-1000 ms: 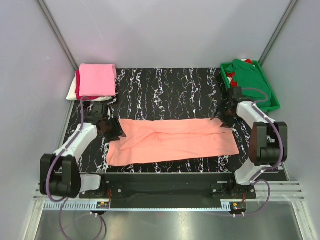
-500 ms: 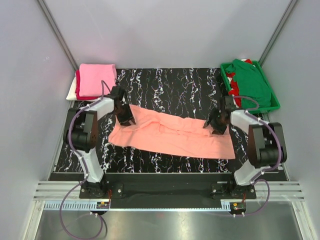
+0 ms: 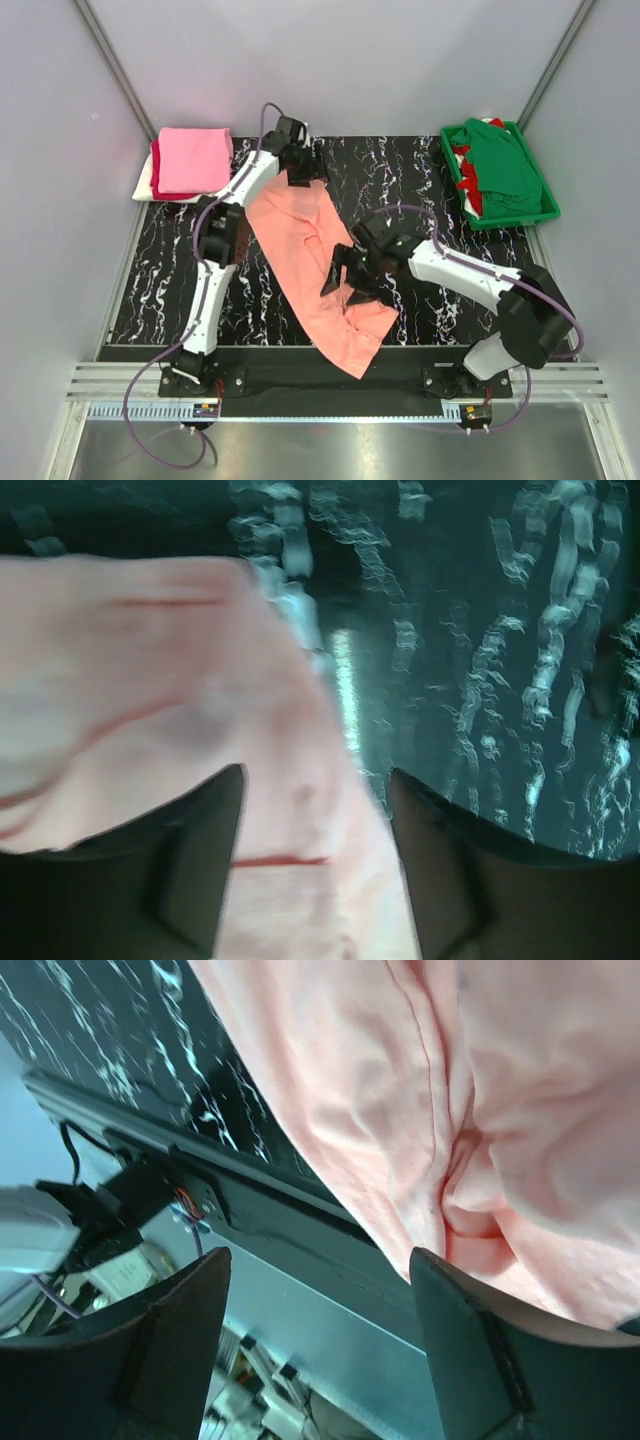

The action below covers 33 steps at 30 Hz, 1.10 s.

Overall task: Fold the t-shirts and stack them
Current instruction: Fold the tshirt

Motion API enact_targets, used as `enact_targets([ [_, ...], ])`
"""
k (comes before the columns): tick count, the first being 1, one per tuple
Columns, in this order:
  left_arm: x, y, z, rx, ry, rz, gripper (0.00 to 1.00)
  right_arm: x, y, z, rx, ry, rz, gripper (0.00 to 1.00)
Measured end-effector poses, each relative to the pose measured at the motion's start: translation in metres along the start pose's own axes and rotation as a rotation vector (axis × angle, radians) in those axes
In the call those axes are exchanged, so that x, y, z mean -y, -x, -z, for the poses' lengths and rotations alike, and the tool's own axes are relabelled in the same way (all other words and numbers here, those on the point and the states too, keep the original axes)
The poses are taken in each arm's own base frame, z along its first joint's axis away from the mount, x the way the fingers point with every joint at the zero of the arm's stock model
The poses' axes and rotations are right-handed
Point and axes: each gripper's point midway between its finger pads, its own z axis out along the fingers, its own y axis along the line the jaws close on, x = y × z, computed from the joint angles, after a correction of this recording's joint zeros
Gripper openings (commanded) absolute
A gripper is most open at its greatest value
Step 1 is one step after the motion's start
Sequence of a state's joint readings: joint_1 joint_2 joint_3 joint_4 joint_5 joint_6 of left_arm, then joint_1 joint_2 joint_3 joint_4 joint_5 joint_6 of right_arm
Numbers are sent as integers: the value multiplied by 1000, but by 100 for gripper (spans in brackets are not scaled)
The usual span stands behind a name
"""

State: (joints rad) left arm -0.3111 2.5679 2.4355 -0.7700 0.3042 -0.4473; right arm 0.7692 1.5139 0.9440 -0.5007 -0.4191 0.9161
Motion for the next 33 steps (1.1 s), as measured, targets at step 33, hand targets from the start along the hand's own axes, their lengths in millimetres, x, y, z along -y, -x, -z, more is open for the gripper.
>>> enact_targets([
  [33,-89,-207,296,182,266,52,80,-44,296,-67,252,-9,-15,64],
])
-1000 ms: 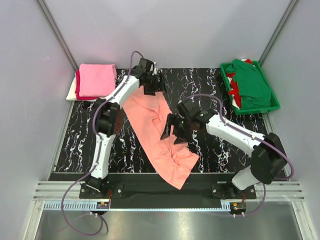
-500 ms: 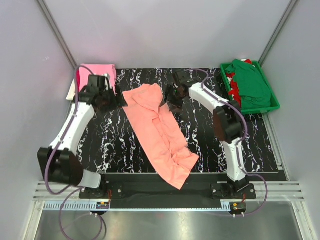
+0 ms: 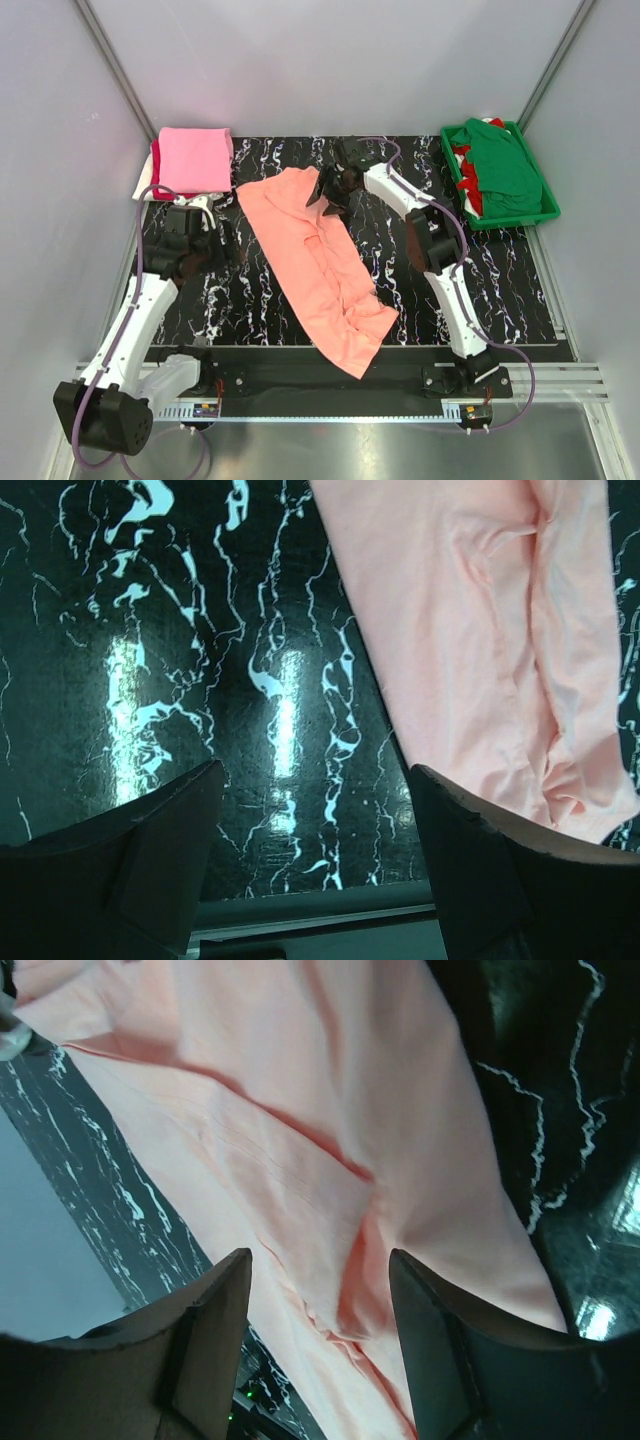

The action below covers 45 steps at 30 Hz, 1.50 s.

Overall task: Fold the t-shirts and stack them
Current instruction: Fold the tshirt

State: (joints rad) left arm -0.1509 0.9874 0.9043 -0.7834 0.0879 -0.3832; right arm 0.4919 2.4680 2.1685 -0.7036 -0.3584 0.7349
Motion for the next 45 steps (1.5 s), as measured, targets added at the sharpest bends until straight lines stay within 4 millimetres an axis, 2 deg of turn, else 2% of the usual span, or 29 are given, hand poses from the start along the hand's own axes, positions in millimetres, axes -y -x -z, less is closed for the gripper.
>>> enact_targets([
  [3,-8,-9,-1,-7,22,-7,81,-9,5,-6,-2,36,-12,63],
  [7,-9,-6,2,18,25,-16,81,-15,4,-18,-19,68,-32,63],
  [12,-8,-2,2,42,21,-18,81,-20,-6,-27,-53,87,-55,63],
  [17,-9,-2,1,44,21,-20,81,-39,-18,-28,-78,146,-27,62],
  [20,-9,-1,1,46,20,-20,81,-50,-33,-30,-110,169,13,62],
  [25,-9,-1,1,47,24,-20,81,-63,-75,-37,-188,181,123,62],
  [27,-9,-1,1,48,24,-20,81,-62,-91,-39,-220,178,157,61],
  [30,-10,-1,1,49,26,-20,81,-49,-121,-36,-293,154,191,62],
  [32,-10,-1,1,49,27,-20,81,-43,-131,-29,-321,142,221,62],
  [36,-11,0,0,50,32,-18,82,-40,-126,-18,-301,121,274,63],
  [39,-13,0,-6,37,46,-10,81,-45,-112,-1,-258,129,295,63],
  [42,-16,-4,-24,-19,67,10,77,-48,-86,18,-197,142,283,63],
  [45,-20,-15,-44,-101,96,29,78,-45,-46,33,-99,113,290,62],
])
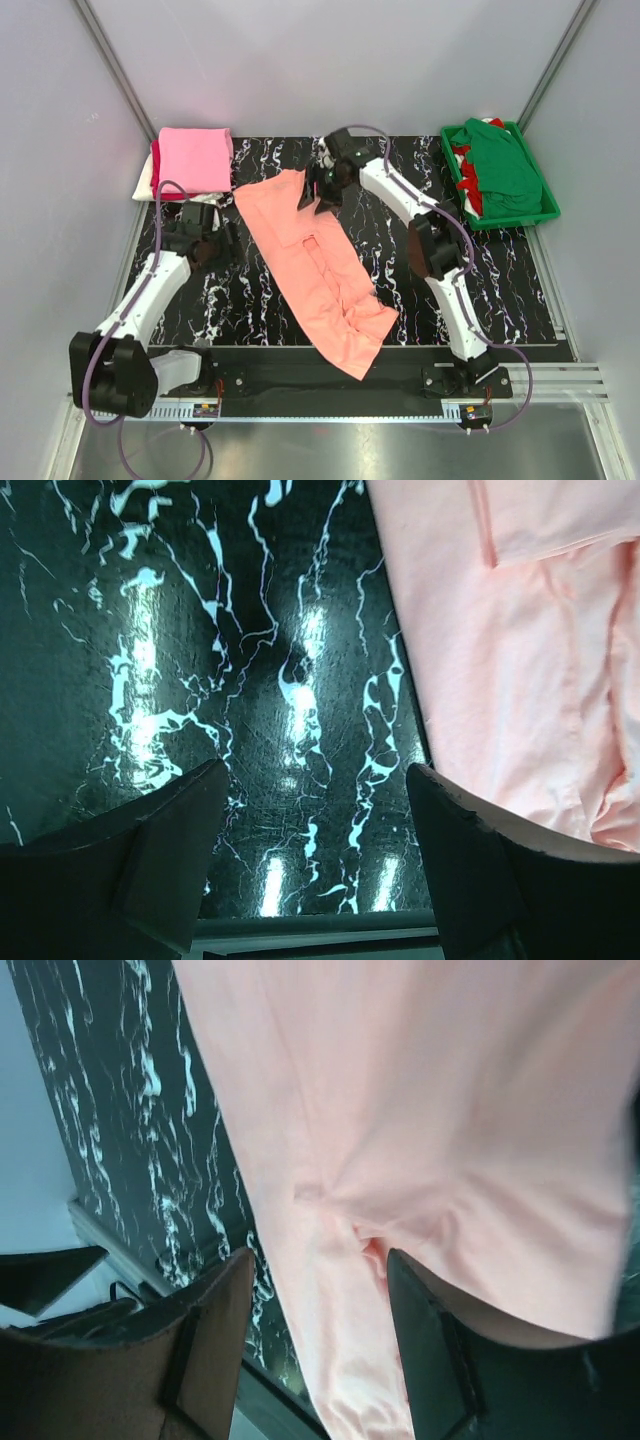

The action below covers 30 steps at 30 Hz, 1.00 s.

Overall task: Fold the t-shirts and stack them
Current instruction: Fold the tshirt

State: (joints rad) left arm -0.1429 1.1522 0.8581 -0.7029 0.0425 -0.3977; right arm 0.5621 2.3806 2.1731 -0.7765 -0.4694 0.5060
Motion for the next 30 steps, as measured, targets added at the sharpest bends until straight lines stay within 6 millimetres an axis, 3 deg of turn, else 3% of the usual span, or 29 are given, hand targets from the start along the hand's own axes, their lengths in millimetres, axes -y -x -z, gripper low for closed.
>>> enact_targets([
  [4,-1,-2,-2,-24,8,5,78,0,49,9,117,-45,55,61],
  [6,1,1,3,-1,-2,3,78,1,56,3,138,-62,79,61],
  [15,9,9,53,183,-82,-14,82,8,17,-62,31,-69,98,60],
  [19,9,9,55,190,-87,-17,81,2,6,-91,8,-29,81,60],
  [23,9,3,50,168,-80,-22,82,4,17,-94,33,2,28,59],
  [26,11,1,49,163,-85,-34,82,18,35,-90,61,26,-44,58],
  [30,14,-2,49,161,-91,-49,82,62,82,-69,152,28,-151,59],
])
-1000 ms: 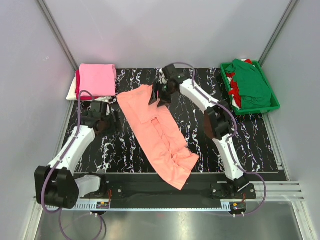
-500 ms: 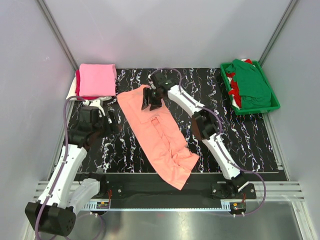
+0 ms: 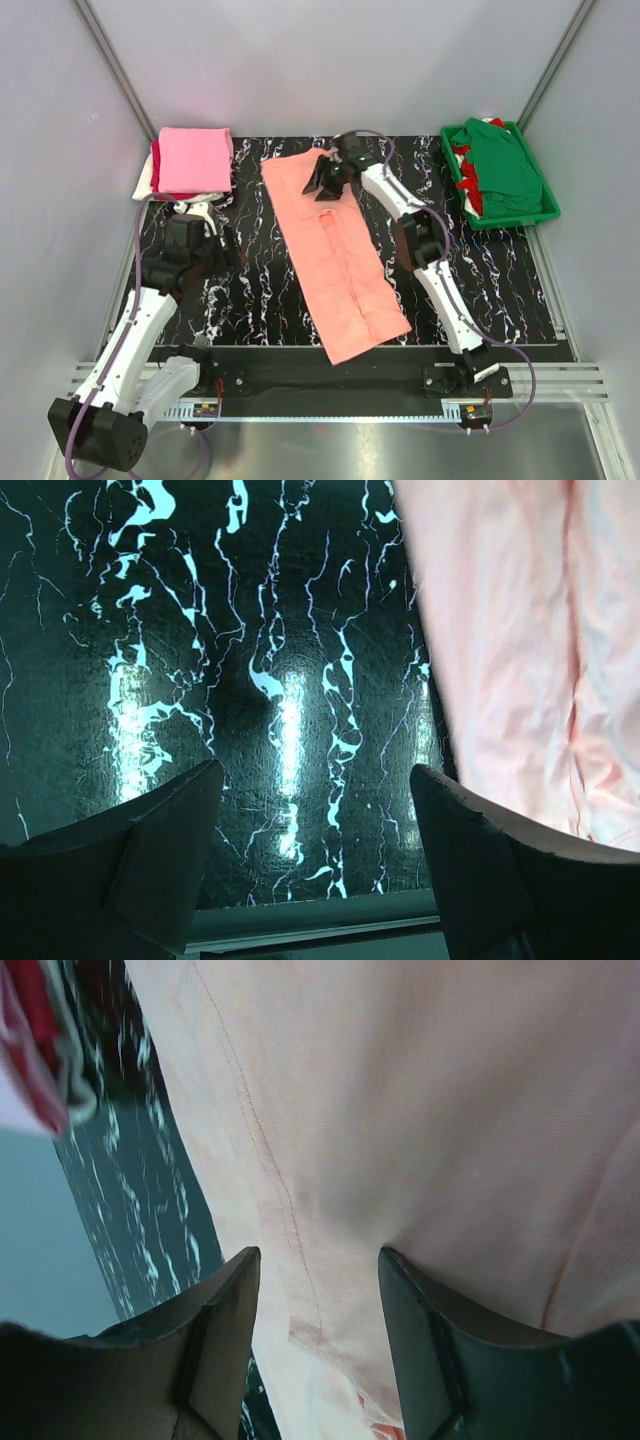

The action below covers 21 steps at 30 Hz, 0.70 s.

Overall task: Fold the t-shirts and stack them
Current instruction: Fold the tshirt

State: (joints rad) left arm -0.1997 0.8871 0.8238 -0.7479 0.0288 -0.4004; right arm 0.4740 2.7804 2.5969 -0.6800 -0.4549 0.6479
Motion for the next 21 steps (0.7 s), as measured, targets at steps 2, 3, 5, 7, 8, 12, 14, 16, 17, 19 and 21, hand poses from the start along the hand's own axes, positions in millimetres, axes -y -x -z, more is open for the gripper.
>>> enact_targets([
  [2,1,0,1,2,-4,-4,82,20,30,9,61,-7,-46,59],
  [3,2,0,1,3,-6,-5,82,33,47,16,101,-17,-77,60],
  [5,2,0,1,3,-7,-7,82,56,77,27,177,-35,-135,59],
  [7,3,0,1,2,-8,-9,82,76,102,37,246,-39,-194,59],
  [8,3,0,1,2,-8,-9,82,83,112,41,272,-36,-218,59],
  [12,2,-1,-1,-4,-4,-10,82,89,133,42,332,4,-267,60],
  [14,2,-2,-1,-6,-3,-12,82,86,133,40,335,18,-272,63],
  [16,3,-2,-1,-6,-3,-12,82,83,133,38,336,35,-264,66],
  [17,3,-2,-1,-5,-3,-12,81,81,133,38,339,40,-259,69],
  [19,3,-2,-1,-5,-3,-12,81,77,132,41,337,40,-247,71],
  [21,3,-2,-1,-5,-3,-10,81,76,126,46,317,23,-243,76],
])
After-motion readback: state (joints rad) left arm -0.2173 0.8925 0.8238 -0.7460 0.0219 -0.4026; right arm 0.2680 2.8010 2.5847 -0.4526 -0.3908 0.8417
